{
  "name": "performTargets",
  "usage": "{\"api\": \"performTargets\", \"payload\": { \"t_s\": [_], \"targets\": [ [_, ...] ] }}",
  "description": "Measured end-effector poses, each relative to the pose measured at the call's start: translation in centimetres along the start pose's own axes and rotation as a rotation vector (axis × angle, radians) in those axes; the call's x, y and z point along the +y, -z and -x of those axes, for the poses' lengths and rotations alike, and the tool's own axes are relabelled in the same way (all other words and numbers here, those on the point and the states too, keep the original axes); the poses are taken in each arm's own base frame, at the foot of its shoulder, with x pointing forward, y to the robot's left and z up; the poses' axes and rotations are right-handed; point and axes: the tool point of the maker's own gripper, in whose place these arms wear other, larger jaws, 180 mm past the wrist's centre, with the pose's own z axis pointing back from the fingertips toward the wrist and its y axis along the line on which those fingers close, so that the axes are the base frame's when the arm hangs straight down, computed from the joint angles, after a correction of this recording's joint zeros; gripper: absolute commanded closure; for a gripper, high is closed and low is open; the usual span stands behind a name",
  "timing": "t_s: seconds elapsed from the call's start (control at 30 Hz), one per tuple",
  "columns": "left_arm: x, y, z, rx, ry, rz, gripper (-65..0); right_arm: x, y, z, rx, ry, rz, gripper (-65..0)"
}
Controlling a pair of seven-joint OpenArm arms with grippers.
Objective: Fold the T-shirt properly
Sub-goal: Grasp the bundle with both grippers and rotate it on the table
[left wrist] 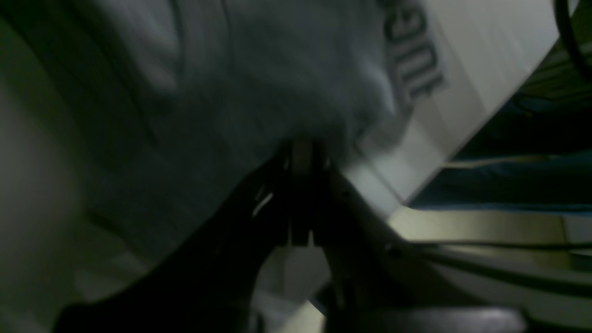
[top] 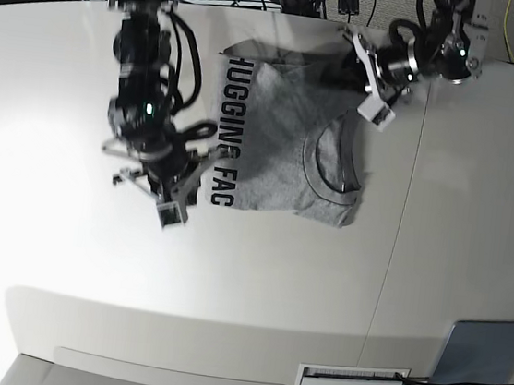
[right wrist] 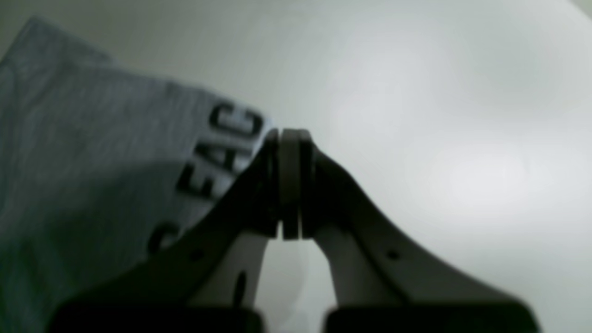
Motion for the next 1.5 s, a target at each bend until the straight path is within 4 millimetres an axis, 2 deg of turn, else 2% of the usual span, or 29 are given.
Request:
{"api": "performTargets", "payload": {
  "t_s": [0.13, 0.23, 0.3, 0.47, 0.67, 0.97, 1.13, 1.2, 1.33, 1.4, 1.5],
  "targets": [
    [0.0, -0.3, 2.2, 0.052, -0.005, -0.027, 0.0, -1.6, 1.9, -0.2, 0.04, -0.003, 0.034, 0.0],
    [0.7, -0.4, 2.5, 0.028, 0.003, -0.079, 0.0, -1.8, 3.0, 0.7, 0.082, 0.0, 0.027, 0.0],
    [1.9, -0.6, 2.4, 0.01, -0.008, -0.151, 0.0, -1.2, 3.6, 1.7, 0.116, -0.026, -0.01, 0.0],
    [4.6, -0.9, 2.3, -0.017, 0.016, -0.284, 0.0, -0.4, 3.7, 3.9, 0.195, -0.021, -0.048, 0.0],
    [6.9, -0.4, 2.1, -0.073, -0.009, -0.345, 0.0, -0.3, 3.4, 5.0, 0.248, -0.022, -0.048, 0.0],
    [11.6, 1.9, -2.8, -0.165, 0.019, -0.364, 0.0, 1.8, 0.1, 7.5, 0.237, -0.031, -0.075, 0.0],
    [14.3, 2.6, -5.8, -0.199, 0.034, -0.4, 0.0, 3.7, -2.4, 11.0, 0.284, -0.02, -0.103, 0.0],
    [15.3, 2.9, -7.1, -0.207, 0.038, -0.414, 0.0, 4.4, -3.6, 11.7, 0.28, -0.018, -0.113, 0.0],
    [16.8, 2.9, -9.3, -0.201, 0.057, -0.447, 0.0, 6.0, -6.0, 11.4, 0.227, 0.016, -0.155, 0.0],
    [16.6, 3.1, -10.0, -0.186, 0.095, -0.425, 0.0, 6.2, -6.8, 10.9, 0.192, 0.014, -0.151, 0.0],
    [16.1, 3.2, -10.4, -0.155, 0.085, -0.392, 0.0, 4.1, -6.5, 9.1, 0.126, -0.019, -0.044, 0.0]
  ]
}}
